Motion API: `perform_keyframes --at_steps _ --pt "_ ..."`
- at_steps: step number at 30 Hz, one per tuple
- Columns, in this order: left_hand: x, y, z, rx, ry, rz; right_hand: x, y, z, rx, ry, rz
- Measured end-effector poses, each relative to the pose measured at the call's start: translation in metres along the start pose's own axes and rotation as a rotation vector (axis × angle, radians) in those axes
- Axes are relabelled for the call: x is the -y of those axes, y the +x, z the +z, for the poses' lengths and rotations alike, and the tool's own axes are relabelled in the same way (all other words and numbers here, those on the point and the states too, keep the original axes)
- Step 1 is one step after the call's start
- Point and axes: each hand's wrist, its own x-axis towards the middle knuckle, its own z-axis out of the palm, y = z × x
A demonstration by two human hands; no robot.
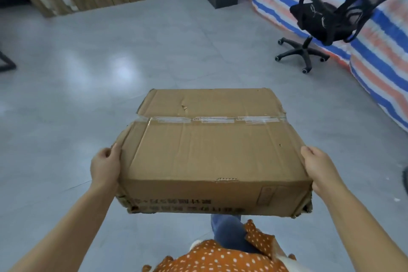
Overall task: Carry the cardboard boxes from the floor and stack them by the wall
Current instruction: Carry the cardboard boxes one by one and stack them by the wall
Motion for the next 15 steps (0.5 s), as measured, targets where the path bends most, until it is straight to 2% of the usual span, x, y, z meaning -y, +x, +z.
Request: perform_keyframes --at_steps 6,15 --pt "-0.026 0.069 0.017 -0.079 -0.054 -0.044 0.075 0.067 0.049 0.079 -0.011 -0.044" --pt "-0.110 0.194 0.074 -0.184 -0.081 -0.054 0.228 0.214 0.120 0.178 -0.026 -0.102"
